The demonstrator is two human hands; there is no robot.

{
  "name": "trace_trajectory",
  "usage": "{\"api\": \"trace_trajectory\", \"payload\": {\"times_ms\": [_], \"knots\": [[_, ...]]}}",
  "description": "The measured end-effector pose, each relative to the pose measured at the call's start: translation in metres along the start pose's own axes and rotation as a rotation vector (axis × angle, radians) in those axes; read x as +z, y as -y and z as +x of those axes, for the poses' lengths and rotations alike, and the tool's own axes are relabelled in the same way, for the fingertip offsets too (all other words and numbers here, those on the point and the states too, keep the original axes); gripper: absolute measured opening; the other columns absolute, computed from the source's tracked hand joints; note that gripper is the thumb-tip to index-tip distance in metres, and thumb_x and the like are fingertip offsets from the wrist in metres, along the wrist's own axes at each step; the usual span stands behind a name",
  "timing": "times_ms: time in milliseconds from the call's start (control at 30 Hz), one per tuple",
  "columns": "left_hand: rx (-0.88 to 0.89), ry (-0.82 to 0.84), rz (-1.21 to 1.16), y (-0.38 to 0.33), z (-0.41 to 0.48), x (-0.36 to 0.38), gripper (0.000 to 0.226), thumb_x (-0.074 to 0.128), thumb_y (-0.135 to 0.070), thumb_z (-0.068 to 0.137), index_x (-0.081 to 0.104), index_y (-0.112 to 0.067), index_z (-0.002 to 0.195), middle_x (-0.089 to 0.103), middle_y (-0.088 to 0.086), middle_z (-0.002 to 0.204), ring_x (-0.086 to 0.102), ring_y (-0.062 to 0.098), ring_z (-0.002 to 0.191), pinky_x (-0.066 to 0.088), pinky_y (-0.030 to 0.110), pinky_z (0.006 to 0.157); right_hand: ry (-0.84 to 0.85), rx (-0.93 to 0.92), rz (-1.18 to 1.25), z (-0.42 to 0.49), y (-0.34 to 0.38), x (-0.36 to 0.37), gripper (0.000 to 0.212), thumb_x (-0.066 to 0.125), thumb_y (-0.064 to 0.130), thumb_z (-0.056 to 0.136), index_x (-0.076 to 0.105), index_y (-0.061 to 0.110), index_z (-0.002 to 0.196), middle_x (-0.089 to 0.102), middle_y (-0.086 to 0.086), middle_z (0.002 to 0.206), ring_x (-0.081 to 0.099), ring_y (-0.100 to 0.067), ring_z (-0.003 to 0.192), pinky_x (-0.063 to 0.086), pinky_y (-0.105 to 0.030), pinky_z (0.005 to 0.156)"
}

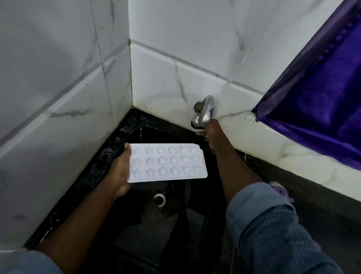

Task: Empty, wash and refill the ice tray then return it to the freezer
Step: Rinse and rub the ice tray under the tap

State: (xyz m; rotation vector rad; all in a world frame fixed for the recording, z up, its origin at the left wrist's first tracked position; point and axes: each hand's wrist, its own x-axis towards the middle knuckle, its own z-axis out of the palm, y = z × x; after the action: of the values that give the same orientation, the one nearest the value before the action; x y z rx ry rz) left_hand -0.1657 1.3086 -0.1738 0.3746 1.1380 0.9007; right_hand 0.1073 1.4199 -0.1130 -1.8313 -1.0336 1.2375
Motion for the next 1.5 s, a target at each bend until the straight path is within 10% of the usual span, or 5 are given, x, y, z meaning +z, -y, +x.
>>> {"api": "trace_trajectory", "payload": {"times_ms": [467,833,1200,1500], "knots": [[0.01,0.02,-0.032,-0.002,-0.012,0.01,0.075,0.035,-0.071,0.103,0.067,-0.011,0.135,0.074,0.015,0.129,0.073,0.033,0.116,0.057,0.049,0.094,-0.071,0.063,0.172,0.009,0.002,-0.004,0.018,0.053,0.017,0.102,0.069,0.009,0.102,0.074,-0.013,0.102,0.062,-0.018,0.061,0.035,-0.012,0.036],[0.023,0.063,-0.028,-0.012,-0.023,0.019,0.072,0.027,-0.068,0.106,0.069,-0.014,0.126,0.079,0.01,0.119,0.079,0.026,0.102,0.065,0.037,0.069,-0.123,0.021,0.109,0.015,0.007,-0.002,0.018,0.061,0.016,0.103,0.065,0.002,0.113,0.072,-0.014,0.095,0.06,-0.005,0.04,0.038,-0.013,0.036],[0.024,0.035,-0.016,-0.01,-0.022,0.016,0.075,0.029,-0.071,0.104,0.068,-0.014,0.133,0.076,0.012,0.126,0.076,0.029,0.11,0.061,0.042,0.079,-0.122,0.036,0.097,0.016,0.011,-0.004,0.016,0.066,0.017,0.101,0.067,0.005,0.09,0.067,-0.01,0.076,0.054,-0.007,0.035,0.036,-0.011,0.037],[0.03,0.023,0.002,-0.016,-0.019,0.02,0.073,0.03,-0.07,0.105,0.07,-0.013,0.128,0.077,0.012,0.123,0.077,0.03,0.107,0.062,0.041,0.077,-0.055,0.083,0.179,0.002,0.01,-0.008,0.013,0.068,0.018,0.097,0.072,0.008,0.104,0.073,-0.004,0.08,0.065,-0.012,0.059,0.049,-0.023,0.048]]}}
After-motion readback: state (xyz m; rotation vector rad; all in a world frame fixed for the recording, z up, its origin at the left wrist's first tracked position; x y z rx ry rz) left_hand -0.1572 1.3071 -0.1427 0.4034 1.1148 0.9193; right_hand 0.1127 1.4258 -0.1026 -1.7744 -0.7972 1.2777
